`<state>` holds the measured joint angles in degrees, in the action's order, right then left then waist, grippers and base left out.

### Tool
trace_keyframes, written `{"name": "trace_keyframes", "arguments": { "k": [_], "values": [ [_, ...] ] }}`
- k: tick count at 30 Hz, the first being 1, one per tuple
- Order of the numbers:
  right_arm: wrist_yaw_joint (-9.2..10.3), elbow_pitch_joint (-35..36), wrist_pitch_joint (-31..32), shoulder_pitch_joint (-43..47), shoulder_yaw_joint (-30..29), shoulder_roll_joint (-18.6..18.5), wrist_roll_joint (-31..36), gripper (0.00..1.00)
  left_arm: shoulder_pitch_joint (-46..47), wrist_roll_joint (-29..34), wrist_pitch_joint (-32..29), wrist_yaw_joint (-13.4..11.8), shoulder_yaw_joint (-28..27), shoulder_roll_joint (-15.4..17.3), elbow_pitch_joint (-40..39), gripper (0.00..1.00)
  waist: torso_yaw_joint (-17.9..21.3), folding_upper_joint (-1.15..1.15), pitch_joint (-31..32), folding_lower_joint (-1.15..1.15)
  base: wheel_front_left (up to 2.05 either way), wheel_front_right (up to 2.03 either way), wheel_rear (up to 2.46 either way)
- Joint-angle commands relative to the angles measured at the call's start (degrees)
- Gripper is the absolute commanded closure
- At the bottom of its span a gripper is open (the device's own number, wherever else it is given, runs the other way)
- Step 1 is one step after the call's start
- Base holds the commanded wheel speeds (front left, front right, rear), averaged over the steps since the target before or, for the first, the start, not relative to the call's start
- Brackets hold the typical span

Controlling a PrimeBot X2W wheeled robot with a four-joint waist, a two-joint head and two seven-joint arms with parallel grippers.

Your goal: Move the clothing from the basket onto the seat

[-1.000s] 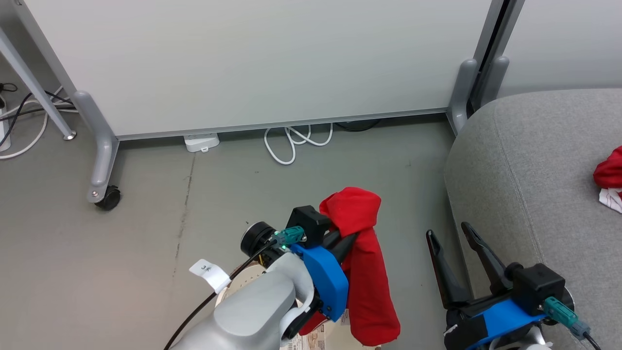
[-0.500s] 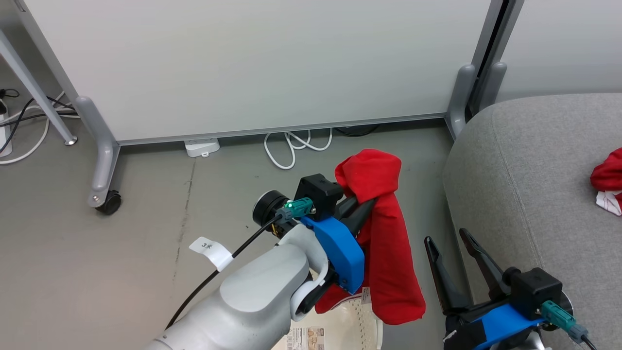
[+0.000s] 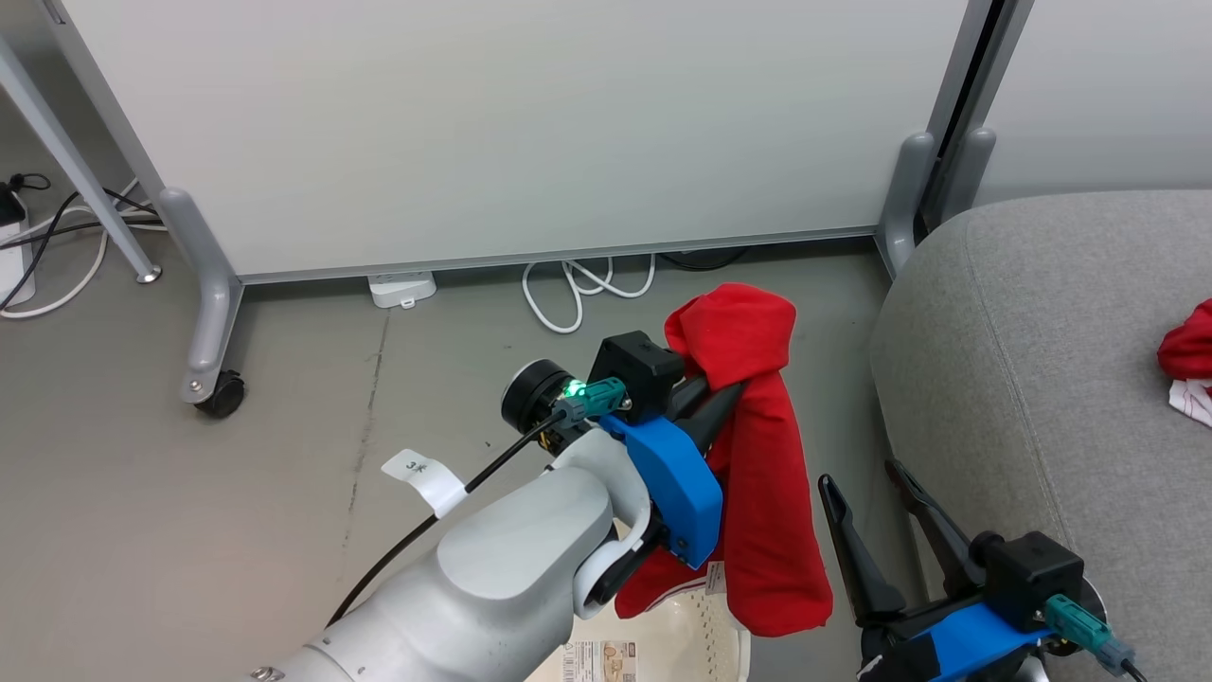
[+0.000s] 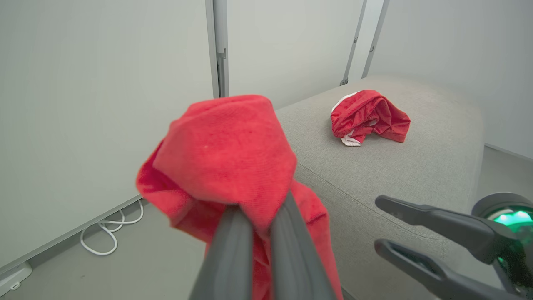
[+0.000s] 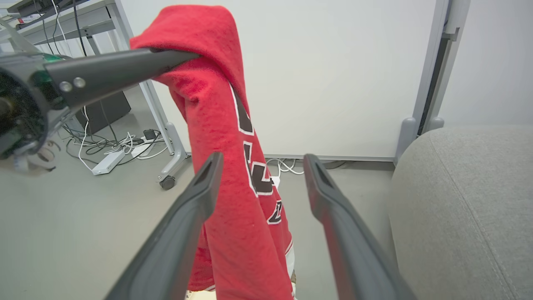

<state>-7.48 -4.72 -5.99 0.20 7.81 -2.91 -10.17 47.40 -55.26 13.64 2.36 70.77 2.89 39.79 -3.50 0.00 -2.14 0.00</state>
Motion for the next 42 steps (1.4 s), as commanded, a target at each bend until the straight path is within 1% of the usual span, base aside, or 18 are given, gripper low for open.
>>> {"name": "trace_keyframes", "arguments": {
  "k": [1, 11, 18, 29, 42],
  "values": [
    [-0.03, -0.15, -0.13, 0.33, 0.08, 0.03, -0.27, 0.0, 1.29, -0.22, 0.25, -0.31, -0.01, -0.01, -0.25, 1.0, -0.03, 0.0, -0.07, 0.0, 0.0, 0.0, 0.0],
    [-0.03, -0.81, -0.12, 0.04, 0.9, 0.03, -0.51, 0.0, 1.26, -1.02, 0.64, -0.64, 0.96, -0.01, -0.56, 1.0, 0.01, 0.0, -0.21, 0.0, 0.0, 0.0, 0.0],
    [-0.03, -3.18, 0.33, -1.83, 2.04, 0.03, -0.02, 0.0, 1.41, -1.52, 0.59, -0.62, 1.47, -0.01, -0.65, 1.0, -0.21, 0.0, -0.36, 0.0, 0.0, 0.0, 0.0],
    [-0.03, -10.28, 0.4, -6.07, 3.41, 0.03, 0.25, 0.0, 1.42, -1.62, -0.02, -0.67, 2.17, -0.01, -1.47, 1.0, -1.13, 0.0, -0.44, 0.0, 0.0, 0.0, 0.0],
    [-0.03, -20.5, -1.43, -13.42, 7.92, 0.03, -1.68, 0.0, 1.58, -1.59, -0.44, -0.45, 2.57, -0.01, -2.16, 1.0, -1.82, 0.0, -0.54, 0.0, 0.0, 0.0, 0.0]
  ]
}}
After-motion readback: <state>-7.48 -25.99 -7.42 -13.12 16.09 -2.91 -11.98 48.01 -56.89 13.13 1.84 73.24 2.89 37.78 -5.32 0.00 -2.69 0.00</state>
